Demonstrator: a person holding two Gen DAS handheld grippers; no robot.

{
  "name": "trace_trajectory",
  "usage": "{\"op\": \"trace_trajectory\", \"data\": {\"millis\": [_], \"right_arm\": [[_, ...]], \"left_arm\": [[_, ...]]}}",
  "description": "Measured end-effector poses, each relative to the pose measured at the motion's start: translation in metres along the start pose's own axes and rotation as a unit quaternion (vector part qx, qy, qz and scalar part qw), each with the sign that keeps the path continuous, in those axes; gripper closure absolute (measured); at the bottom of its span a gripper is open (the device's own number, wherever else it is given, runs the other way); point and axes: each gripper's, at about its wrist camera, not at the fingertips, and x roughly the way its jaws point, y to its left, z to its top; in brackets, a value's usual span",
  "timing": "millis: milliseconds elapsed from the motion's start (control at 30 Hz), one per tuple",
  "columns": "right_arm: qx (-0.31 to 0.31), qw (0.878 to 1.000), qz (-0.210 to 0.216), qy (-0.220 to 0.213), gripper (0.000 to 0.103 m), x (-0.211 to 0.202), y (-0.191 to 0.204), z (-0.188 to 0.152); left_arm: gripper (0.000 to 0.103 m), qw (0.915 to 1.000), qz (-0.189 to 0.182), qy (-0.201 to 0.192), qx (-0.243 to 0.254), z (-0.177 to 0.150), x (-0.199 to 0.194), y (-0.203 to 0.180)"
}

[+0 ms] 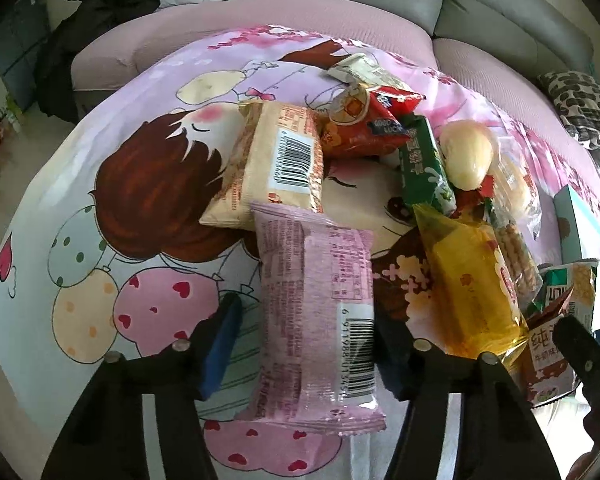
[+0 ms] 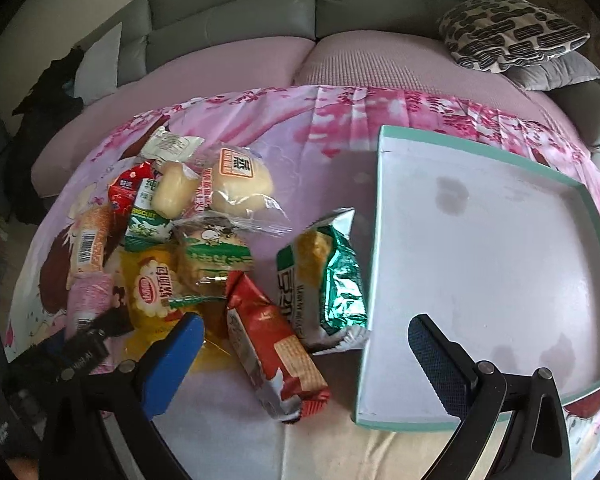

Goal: Organize snacks
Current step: 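Move the right tool to the red-and-white biscuit pack while the left tool approaches the pink wafer pack, then close the right gripper on the red biscuit pack while the left gripper grasps the pink wafer pack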

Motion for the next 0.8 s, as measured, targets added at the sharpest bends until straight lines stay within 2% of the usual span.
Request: {"op": "trace_trajectory", "data": {"millis": [133, 267, 367, 433, 667, 800], "right_arm": [[-0.011, 1.0, 0.002, -0.01, 0.0, -0.006, 0.005, -0.001], [-0.032, 0.999, 0.009, -0.032, 0.002, -0.018, 0.015, -0.002], [-0.043, 0.998, 0.021, -0.037, 0.007, -0.02, 0.022, -0.003], [-0.047, 0.998, 0.024, -0.032, 0.014, -0.018, 0.025, -0.004], [-0.066, 0.997, 0.017, -0.034, 0.017, -0.016, 0.032, -0.011], [-0.067, 0.997, 0.017, -0.036, 0.029, -0.021, 0.03, -0.012]], "left_arm": [[0.053, 0.9999, -0.002, -0.003, -0.013, 0.002, 0.001, 0.008], [0.053, 0.9999, -0.006, -0.003, -0.015, 0.002, 0.001, 0.009], [0.053, 0.9998, -0.008, -0.004, -0.016, 0.002, 0.001, 0.009], [0.053, 0.9998, -0.011, -0.003, -0.016, 0.002, 0.001, 0.01], [0.053, 0.9996, -0.02, -0.003, -0.02, 0.001, 0.0, 0.013], [0.053, 0.9995, -0.022, -0.003, -0.022, 0.0, 0.0, 0.013]]}}
